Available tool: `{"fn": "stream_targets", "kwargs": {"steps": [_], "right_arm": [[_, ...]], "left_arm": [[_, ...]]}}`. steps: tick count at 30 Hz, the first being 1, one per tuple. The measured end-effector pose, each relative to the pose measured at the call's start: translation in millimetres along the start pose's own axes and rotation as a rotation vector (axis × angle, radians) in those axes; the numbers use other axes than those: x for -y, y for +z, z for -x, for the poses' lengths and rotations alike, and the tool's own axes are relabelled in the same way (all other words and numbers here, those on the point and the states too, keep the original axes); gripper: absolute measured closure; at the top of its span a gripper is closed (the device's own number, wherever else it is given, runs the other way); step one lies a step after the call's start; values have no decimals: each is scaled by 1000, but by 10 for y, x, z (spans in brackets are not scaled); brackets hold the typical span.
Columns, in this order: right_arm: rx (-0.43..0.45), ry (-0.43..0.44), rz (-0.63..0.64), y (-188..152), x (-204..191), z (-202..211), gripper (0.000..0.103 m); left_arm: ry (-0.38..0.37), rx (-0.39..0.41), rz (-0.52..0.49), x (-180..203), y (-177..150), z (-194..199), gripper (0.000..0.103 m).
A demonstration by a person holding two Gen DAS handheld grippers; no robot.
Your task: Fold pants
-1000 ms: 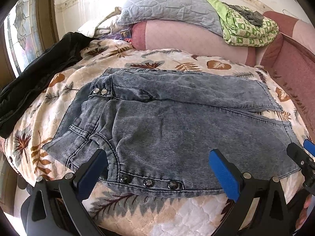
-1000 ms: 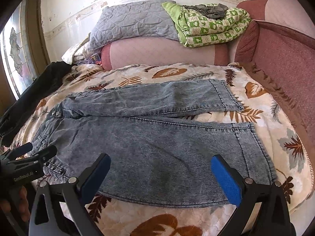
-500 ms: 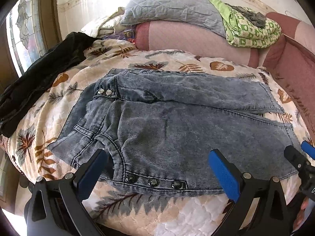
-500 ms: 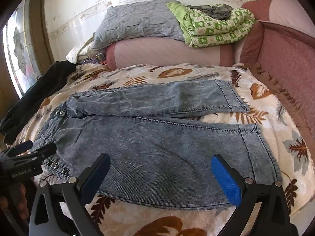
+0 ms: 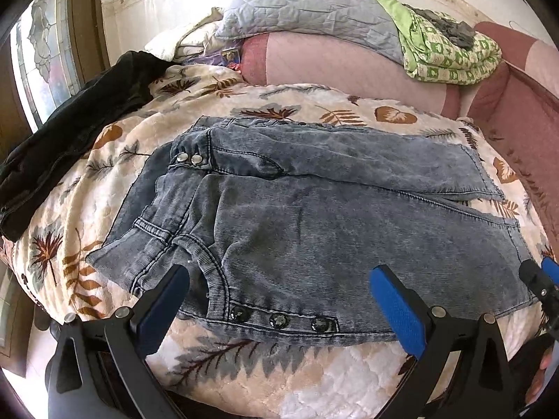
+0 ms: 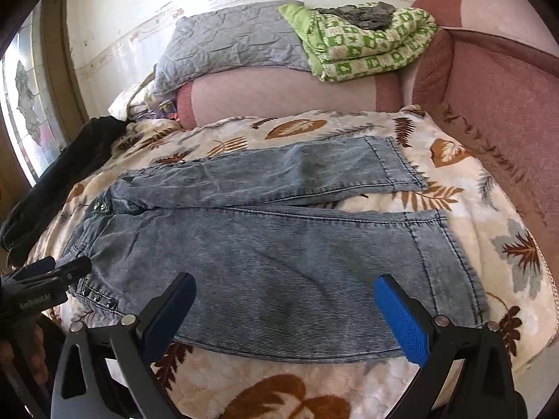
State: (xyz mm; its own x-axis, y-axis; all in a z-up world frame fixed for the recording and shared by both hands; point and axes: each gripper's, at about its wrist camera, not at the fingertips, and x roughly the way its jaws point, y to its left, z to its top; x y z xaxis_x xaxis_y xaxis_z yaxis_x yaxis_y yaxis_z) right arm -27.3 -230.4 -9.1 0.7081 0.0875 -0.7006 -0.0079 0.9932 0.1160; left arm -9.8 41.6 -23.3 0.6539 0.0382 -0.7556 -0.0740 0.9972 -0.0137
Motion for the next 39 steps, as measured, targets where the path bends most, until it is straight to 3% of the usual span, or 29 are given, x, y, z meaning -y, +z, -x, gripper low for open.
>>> {"fn": "stream_targets", "kwargs": {"steps": [18,24,31,37,39], "right_arm": [[-81,42,-121,-124,319,-72,0],[-191,162,-380,-383,864,-116,0],[-227,270,-784,-620,1637,-230,0],[-184,254,-956,-589,1946,-324,1],[-183,214,-947,-538,1965,-339,4]], "left_arm": [[-47,-37,24,-96,6,-69,0],[-83,-110,233,-768,-58,-338,0],[-21,-134,424,-1465,-191,-528,0],[-34,-142,477,-1605,-226,-628,0],[-48,-128,503,-1632,-223,-621,0]]}}
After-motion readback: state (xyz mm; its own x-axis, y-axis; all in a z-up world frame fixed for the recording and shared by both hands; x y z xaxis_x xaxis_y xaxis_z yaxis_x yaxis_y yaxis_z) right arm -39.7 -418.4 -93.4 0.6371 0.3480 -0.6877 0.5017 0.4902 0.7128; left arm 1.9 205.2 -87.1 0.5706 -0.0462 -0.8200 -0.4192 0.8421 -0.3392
